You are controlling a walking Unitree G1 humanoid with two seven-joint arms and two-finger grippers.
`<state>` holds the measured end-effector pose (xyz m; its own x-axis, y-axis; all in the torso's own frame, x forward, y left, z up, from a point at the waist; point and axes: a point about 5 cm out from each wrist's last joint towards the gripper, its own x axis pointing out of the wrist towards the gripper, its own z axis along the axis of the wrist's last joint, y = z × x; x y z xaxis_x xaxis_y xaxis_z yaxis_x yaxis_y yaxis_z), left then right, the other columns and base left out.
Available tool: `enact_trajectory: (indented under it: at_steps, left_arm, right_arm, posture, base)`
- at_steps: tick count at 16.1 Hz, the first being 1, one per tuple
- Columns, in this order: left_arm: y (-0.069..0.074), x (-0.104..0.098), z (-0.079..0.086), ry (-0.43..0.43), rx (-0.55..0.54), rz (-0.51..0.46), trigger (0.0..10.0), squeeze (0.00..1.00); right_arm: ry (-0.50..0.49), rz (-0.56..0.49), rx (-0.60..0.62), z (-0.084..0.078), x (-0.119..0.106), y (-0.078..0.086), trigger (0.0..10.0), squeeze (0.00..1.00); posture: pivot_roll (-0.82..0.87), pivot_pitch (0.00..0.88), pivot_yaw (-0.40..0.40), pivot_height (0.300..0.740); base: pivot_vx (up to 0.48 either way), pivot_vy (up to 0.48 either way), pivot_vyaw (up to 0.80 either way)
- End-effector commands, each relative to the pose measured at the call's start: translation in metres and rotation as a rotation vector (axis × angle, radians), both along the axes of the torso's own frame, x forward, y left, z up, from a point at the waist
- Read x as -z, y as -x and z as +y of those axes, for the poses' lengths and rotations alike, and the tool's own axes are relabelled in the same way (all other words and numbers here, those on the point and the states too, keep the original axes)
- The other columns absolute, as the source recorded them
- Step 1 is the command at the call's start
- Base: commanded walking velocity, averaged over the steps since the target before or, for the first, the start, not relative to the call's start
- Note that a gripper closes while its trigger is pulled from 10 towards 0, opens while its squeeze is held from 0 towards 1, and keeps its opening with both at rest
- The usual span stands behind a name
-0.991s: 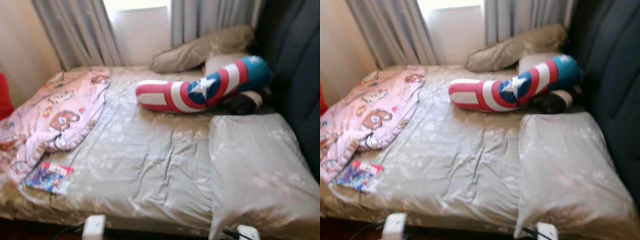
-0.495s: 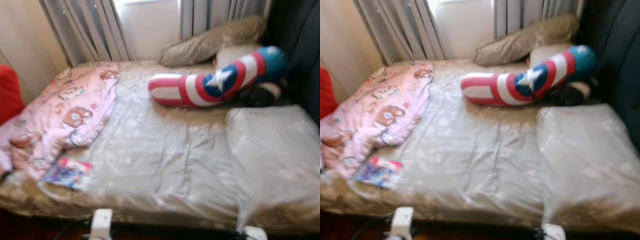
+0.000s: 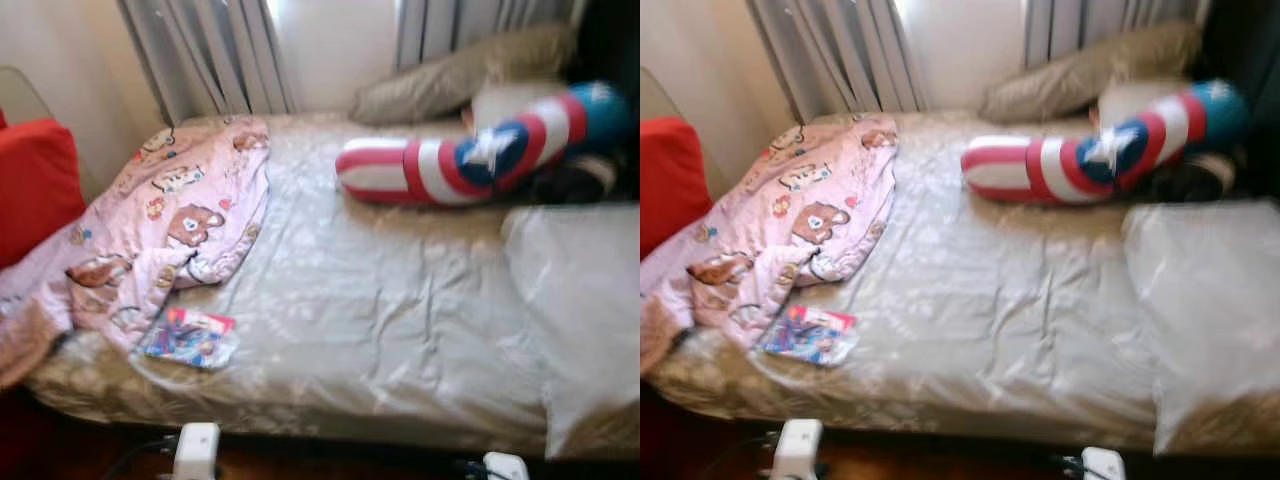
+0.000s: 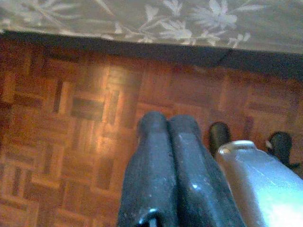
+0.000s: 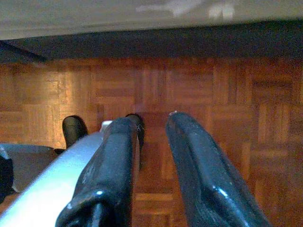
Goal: Clean up the room
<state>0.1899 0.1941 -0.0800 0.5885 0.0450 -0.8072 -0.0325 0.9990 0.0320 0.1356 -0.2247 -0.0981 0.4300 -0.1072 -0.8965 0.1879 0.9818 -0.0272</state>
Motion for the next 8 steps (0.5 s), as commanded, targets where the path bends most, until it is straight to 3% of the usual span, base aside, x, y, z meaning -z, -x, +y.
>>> enact_trajectory:
  at_steps: [1, 8]
  left_arm:
    - [0.0007, -0.0010, 0.0091, -0.025, -0.010, 0.003, 10.0, 0.00]
    - [0.0012, -0.0005, 0.0068, -0.014, -0.015, 0.001, 10.0, 0.00]
  right_arm:
    - [-0.014, -0.010, 0.000, 0.0067, -0.0001, -0.0044, 10.0, 0.00]
    - [-0.002, -0.029, -0.005, 0.0067, -0.0034, -0.0136, 10.0, 0.00]
  posture:
    - [-0.05, 0.000, 0.096, 0.740]
    - [-0.04, 0.000, 0.077, 0.740]
  base:
    - [0.000, 0.398, 0.00]
    - [0.000, 0.399, 0.00]
